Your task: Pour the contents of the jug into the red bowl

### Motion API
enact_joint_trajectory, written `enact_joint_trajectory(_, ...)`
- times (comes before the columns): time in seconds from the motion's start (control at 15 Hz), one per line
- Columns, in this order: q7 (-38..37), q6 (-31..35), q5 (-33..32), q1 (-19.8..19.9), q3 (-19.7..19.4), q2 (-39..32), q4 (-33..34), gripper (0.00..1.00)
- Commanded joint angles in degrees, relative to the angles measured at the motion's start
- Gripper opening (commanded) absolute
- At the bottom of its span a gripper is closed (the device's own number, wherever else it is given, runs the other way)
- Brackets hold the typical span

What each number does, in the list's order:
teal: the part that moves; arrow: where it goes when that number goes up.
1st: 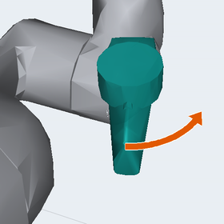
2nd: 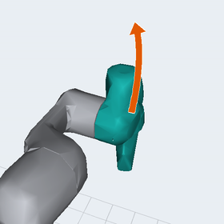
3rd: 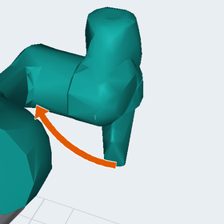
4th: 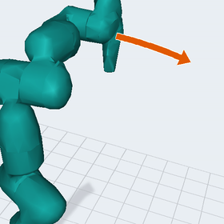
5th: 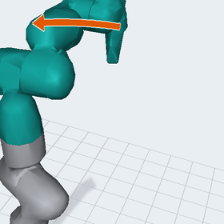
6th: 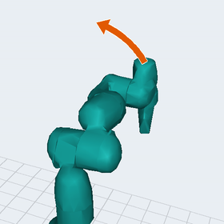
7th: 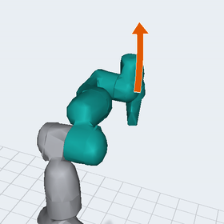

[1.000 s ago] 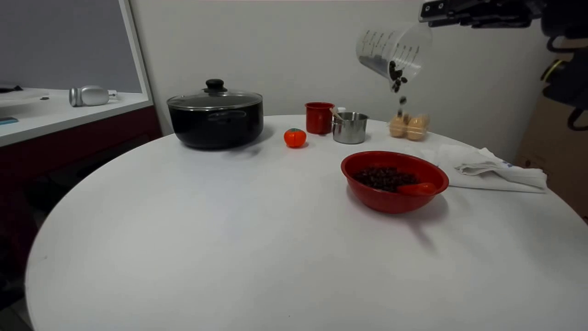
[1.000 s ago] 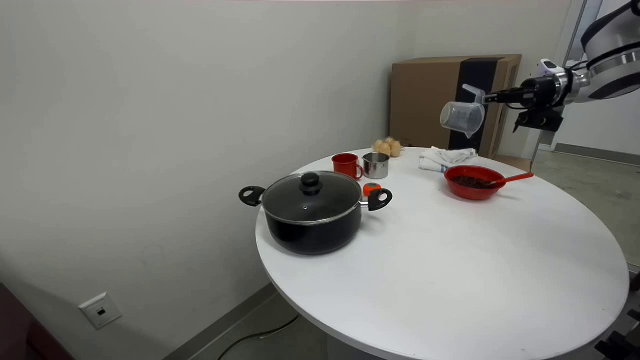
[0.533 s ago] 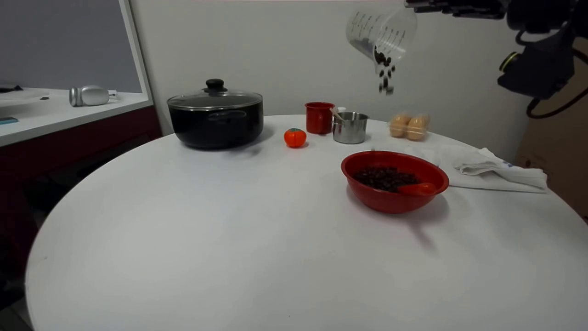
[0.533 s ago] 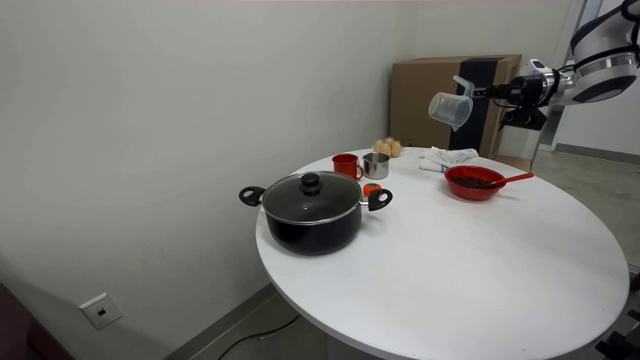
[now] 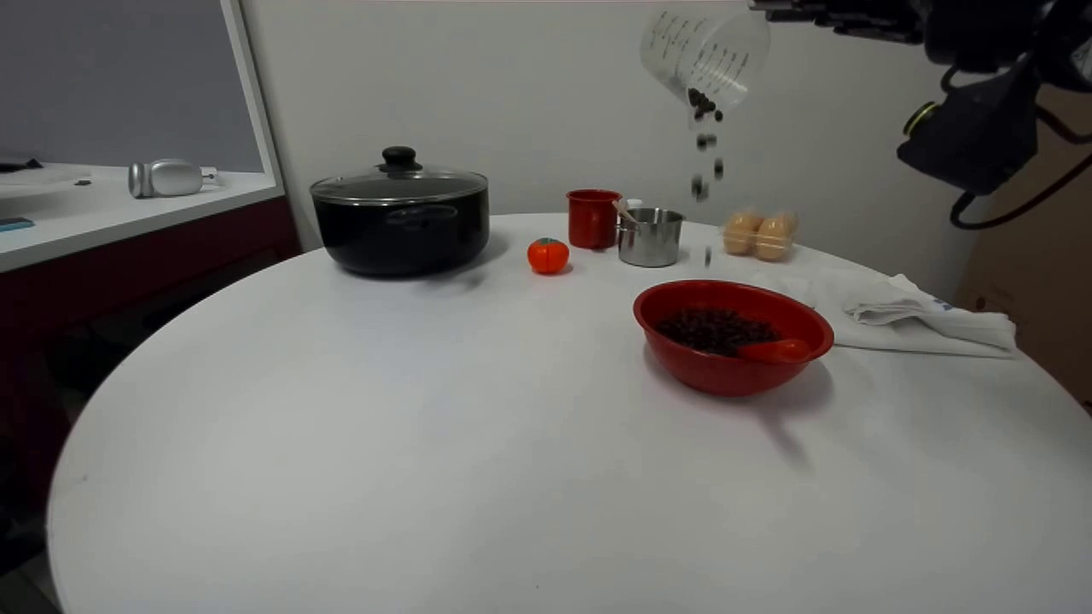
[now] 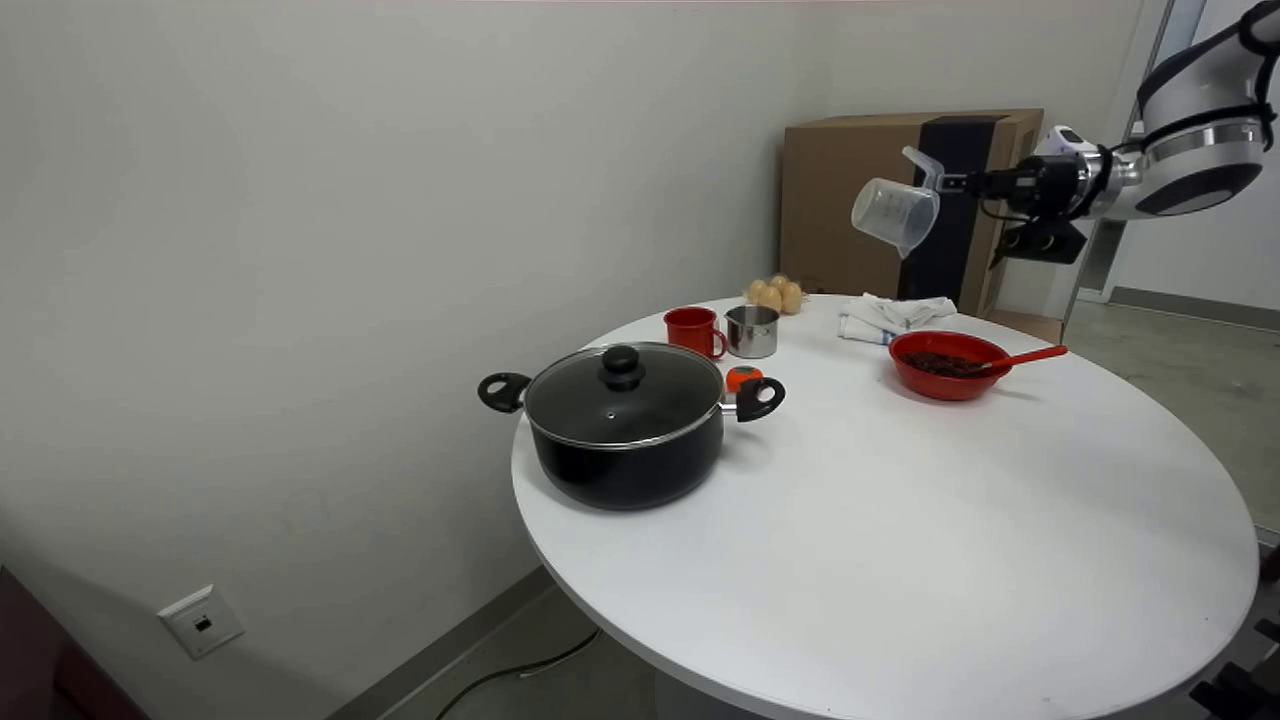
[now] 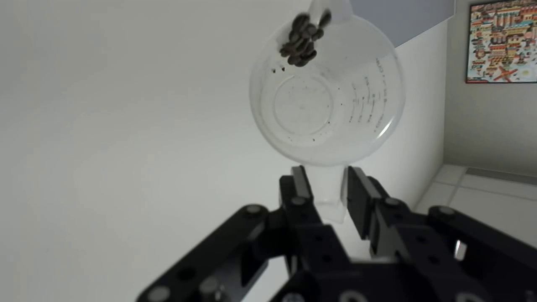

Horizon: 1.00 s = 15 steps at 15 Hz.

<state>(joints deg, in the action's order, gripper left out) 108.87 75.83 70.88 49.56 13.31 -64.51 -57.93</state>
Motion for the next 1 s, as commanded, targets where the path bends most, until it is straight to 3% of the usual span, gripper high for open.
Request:
enact_joint_trajectory(0.0,-2.87,-1.47,1.95,0.62,1.36,-1.53,1.86,0.07)
enact_joint_trajectory(0.93,-12.87,-0.75,4.06,0.26,2.82,-3.03,1.58,0.07)
